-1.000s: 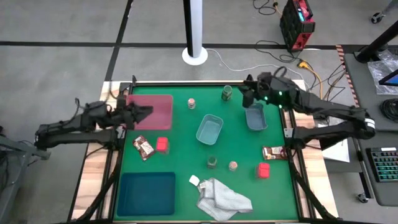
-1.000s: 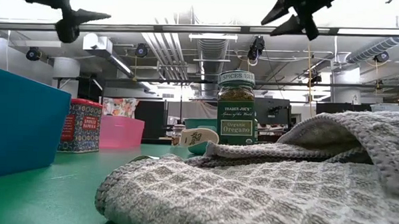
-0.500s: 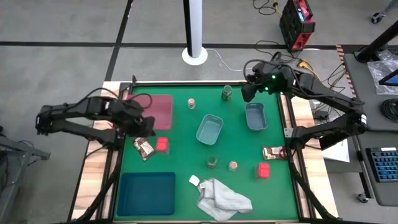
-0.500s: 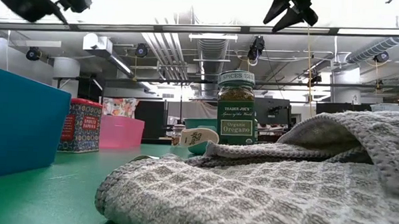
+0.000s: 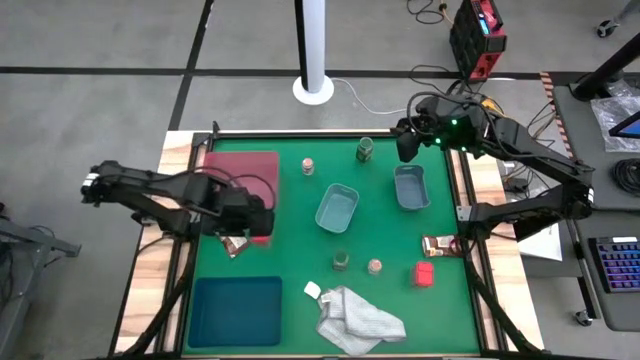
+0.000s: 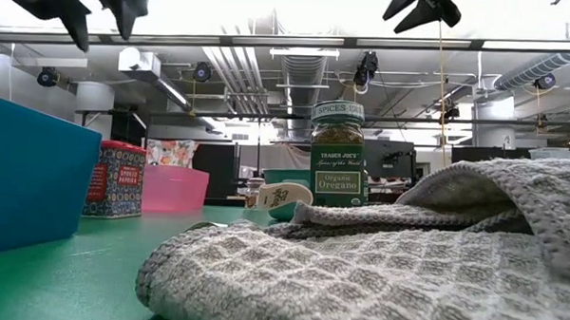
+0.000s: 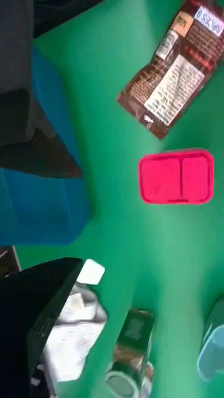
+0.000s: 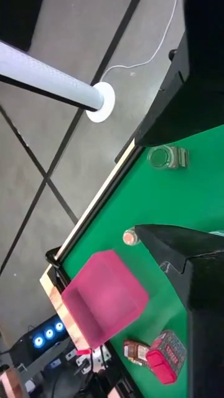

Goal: Sort spices by type
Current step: Put the left red seasoning can into the dark blue bin

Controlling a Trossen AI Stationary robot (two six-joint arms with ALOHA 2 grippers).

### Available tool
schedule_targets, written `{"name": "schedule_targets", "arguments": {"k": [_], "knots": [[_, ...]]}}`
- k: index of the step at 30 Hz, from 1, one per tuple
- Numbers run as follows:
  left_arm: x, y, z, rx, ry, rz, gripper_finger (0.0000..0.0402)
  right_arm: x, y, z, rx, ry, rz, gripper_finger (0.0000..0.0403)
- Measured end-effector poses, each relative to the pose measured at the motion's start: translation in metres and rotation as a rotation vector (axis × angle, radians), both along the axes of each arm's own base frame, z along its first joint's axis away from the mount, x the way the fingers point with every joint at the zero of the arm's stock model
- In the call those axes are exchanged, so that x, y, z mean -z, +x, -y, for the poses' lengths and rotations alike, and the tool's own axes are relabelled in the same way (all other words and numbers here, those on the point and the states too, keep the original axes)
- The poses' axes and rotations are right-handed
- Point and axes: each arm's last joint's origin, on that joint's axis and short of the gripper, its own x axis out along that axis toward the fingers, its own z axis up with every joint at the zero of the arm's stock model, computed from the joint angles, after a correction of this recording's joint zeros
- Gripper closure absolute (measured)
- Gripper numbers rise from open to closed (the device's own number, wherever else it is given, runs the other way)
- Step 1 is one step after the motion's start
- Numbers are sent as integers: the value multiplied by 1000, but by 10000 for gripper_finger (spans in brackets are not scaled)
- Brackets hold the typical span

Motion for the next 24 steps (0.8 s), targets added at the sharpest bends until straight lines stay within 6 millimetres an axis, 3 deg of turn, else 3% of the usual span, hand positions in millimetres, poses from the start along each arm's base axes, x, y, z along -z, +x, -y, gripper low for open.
{"name": "schedule_targets", "arguments": {"k": [14, 24], "knots": [[53, 21, -4, -2, 70, -195, 88, 0, -4, -2, -2, 8, -11, 197], [80, 30, -18, 30, 105, -209, 77, 0, -4, -2, -8, 13, -9, 197]]}}
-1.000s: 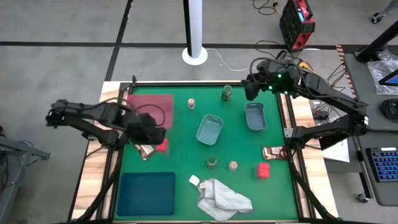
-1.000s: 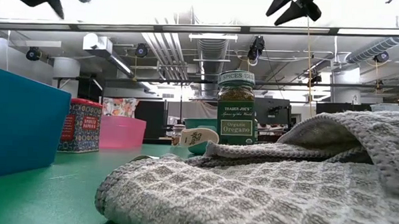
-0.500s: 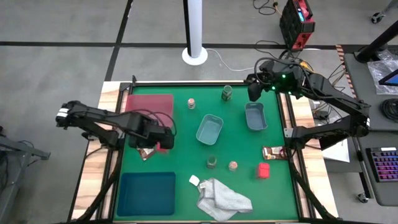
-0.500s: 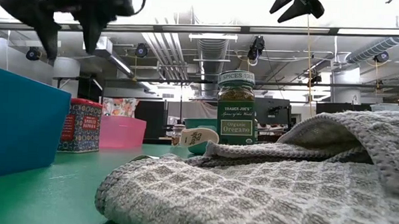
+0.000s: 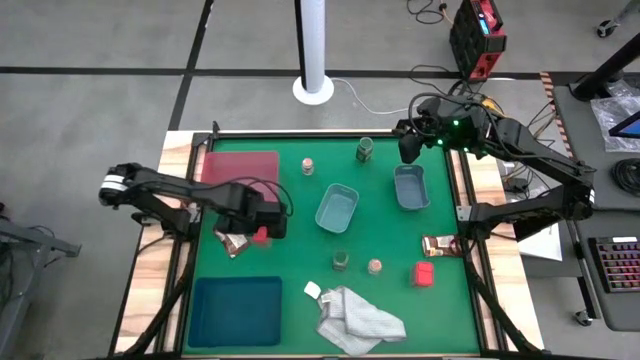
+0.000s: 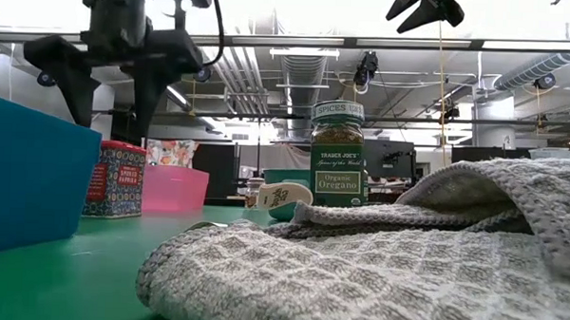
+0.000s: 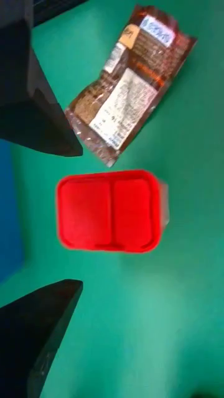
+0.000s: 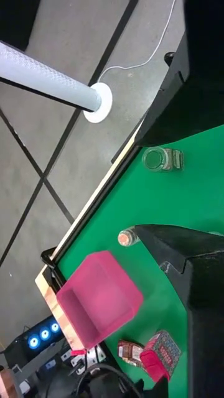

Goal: Sort spices by type
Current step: Put the left red seasoning can into the dark blue bin

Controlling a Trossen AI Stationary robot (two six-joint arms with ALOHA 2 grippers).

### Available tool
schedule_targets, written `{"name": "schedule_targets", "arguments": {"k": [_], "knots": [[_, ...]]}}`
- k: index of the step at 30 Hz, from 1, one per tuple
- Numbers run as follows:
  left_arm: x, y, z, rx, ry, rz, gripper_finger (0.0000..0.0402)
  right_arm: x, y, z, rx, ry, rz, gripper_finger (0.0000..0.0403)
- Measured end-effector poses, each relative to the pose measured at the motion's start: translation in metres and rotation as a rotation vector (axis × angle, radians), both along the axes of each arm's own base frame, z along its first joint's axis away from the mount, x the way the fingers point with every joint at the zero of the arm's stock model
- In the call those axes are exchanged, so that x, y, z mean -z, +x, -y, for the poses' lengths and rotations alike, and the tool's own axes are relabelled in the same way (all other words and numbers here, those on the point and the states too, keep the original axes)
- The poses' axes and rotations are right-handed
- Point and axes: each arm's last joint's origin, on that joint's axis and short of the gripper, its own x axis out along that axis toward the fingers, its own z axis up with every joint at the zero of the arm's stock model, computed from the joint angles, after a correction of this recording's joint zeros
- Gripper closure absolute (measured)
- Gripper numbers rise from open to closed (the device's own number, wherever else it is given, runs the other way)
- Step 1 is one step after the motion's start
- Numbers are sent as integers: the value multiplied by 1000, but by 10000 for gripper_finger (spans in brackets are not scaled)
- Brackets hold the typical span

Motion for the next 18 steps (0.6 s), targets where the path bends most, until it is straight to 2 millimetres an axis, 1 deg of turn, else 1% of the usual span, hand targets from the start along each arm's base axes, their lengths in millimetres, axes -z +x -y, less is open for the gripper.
{"name": "schedule_targets", "arguments": {"k": [7, 14, 18], "knots": [[11, -4, -4, 18, 31, -30, 77, 0, 0, 0, -9, 5, 3, 197], [24, 0, -4, 38, 54, 36, 79, 0, 0, 0, -9, 5, 3, 197], [28, -1, -5, 39, 55, 36, 80, 0, 0, 0, -9, 5, 3, 197]]}}
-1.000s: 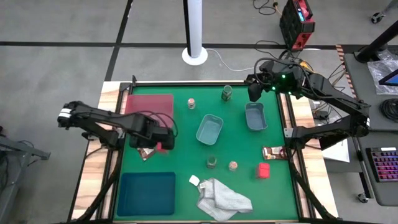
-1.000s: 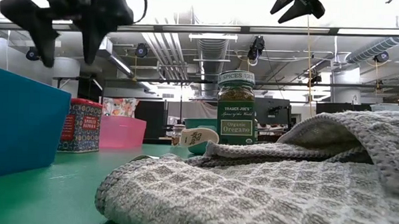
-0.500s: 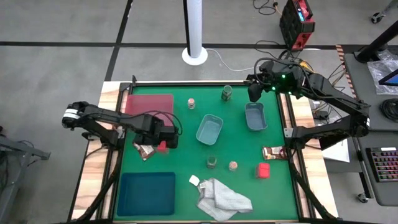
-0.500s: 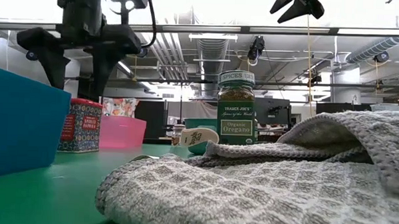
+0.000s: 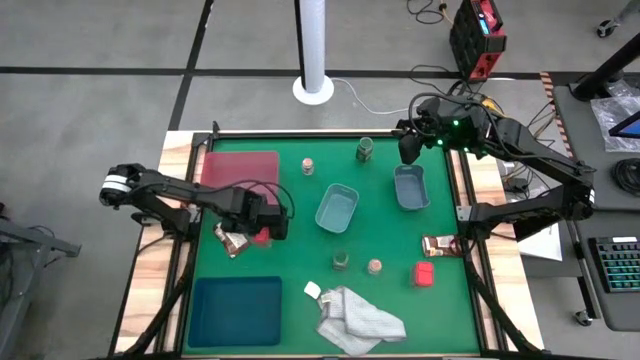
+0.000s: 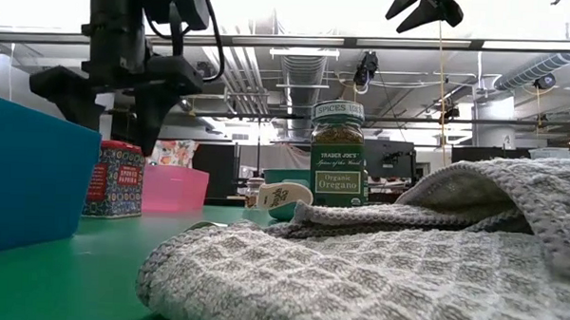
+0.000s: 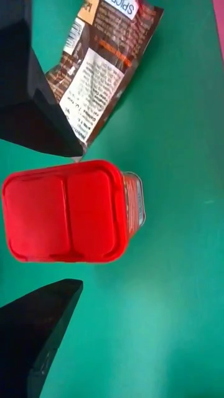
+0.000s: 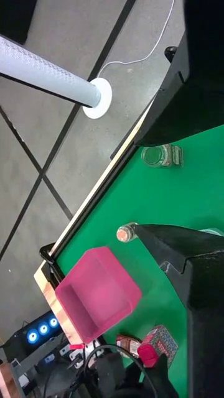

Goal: Sort spices by type
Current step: Put the left red seasoning can into the dark blue bin

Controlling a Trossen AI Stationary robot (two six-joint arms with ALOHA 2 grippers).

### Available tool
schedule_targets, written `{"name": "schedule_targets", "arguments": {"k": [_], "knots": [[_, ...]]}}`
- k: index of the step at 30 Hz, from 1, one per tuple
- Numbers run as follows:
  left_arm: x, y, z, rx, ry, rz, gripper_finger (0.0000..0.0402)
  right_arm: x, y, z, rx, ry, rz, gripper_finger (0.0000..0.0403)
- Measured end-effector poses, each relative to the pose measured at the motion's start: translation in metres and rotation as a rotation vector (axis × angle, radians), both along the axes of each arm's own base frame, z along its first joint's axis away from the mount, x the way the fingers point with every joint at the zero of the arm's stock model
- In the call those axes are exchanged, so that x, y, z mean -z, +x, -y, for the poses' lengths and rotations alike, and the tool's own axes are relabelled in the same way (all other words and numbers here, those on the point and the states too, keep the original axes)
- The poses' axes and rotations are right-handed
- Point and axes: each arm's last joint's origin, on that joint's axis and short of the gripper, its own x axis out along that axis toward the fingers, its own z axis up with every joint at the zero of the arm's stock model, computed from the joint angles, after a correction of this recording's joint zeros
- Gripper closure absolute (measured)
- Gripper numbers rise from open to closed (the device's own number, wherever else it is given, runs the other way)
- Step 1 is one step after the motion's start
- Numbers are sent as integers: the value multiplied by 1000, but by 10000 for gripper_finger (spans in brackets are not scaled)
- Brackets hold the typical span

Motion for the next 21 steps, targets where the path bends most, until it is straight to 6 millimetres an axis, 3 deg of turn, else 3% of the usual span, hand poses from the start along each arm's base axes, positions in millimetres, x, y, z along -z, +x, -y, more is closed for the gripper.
{"name": "schedule_targets", "arguments": {"k": [4, 15, 21], "knots": [[4, -3, 0, 1, 4, -18, 97, 0, 0, 0, 0, 0, 0, 197], [20, -7, 0, 15, -30, -18, 200, 0, 0, 0, -1, -3, -3, 197], [13, -3, 2, 36, -58, 0, 205, 0, 0, 0, 0, -6, -4, 197]]}}
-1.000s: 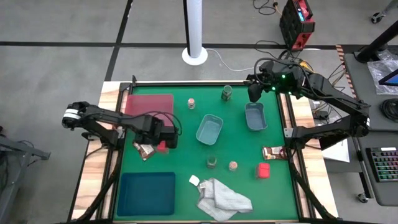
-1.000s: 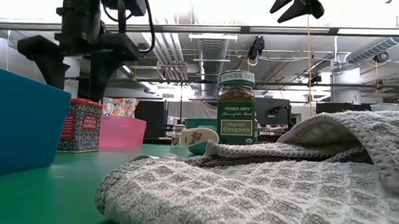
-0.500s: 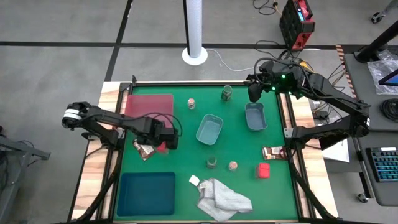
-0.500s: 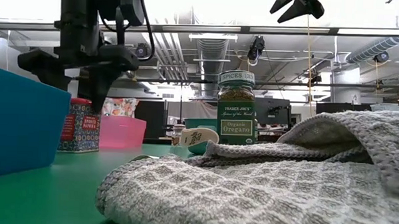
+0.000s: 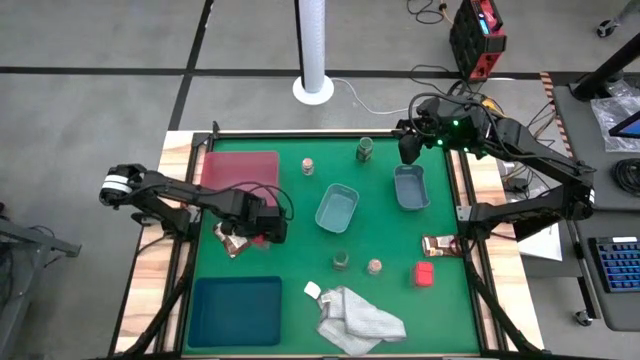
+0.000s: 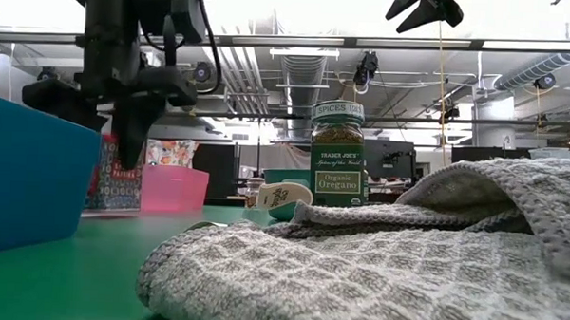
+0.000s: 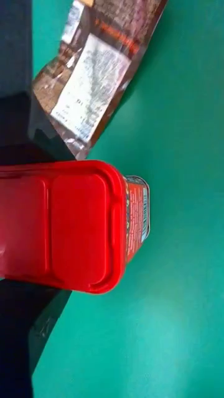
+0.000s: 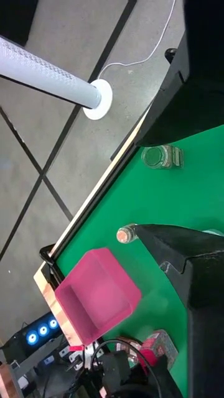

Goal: Sort spices by type
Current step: Put the left red seasoning can into the dark blue bin

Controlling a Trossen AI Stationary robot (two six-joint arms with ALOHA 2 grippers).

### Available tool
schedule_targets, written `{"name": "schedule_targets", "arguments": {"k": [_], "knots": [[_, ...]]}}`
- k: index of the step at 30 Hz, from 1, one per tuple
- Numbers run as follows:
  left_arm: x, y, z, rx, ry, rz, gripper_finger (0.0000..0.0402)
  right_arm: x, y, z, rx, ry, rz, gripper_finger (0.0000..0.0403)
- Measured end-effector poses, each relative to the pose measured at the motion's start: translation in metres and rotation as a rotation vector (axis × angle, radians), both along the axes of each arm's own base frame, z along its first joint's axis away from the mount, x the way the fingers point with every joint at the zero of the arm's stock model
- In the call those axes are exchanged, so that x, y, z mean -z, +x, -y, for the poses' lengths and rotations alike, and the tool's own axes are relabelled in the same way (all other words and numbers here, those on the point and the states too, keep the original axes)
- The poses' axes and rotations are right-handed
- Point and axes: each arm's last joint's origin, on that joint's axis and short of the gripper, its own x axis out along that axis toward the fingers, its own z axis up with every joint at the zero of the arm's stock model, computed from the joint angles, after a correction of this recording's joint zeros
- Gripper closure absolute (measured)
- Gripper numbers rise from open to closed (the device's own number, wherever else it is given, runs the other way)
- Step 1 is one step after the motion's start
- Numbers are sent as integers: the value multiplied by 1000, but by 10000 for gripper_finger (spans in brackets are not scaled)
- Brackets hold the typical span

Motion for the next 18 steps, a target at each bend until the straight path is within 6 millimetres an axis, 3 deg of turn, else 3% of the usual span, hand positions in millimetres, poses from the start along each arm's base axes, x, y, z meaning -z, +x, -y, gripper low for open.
{"name": "schedule_targets", "arguments": {"k": [9, 14, 18], "knots": [[-41, 6, 9, 54, -3, -21, 205, 2, 3, 1, -20, -24, -29, 197], [-82, 3, 20, 97, 3, 8, 205, 4, 8, 3, -25, -26, -41, 197], [-122, -5, 45, 166, -28, 67, 205, 8, 12, 5, -26, -20, -59, 197]]}}
